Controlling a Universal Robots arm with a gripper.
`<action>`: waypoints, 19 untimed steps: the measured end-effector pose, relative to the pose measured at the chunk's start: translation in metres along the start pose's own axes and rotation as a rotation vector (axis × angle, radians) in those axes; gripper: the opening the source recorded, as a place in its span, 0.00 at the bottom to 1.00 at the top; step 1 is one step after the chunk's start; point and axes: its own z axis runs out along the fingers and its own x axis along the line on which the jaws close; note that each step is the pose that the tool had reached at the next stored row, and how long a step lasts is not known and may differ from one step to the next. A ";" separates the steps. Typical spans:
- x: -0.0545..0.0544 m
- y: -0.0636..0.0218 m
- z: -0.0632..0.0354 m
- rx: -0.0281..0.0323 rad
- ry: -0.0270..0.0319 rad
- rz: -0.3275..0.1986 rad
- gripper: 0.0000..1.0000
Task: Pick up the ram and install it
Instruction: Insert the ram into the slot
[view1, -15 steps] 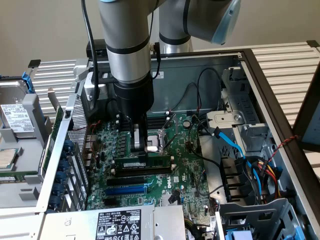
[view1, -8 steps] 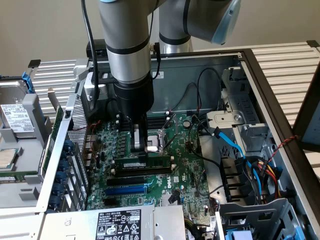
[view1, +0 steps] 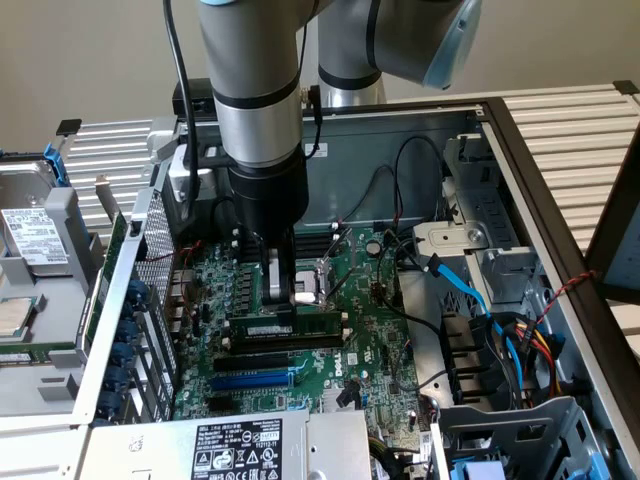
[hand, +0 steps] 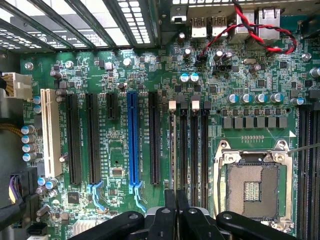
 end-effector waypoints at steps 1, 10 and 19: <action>0.000 0.0000 0.0000 0.0000 0.0001 -0.001 0.12; -0.002 0.0002 0.0004 0.0001 -0.0001 -0.004 0.12; -0.002 0.0002 0.0004 0.0002 -0.0002 -0.004 0.12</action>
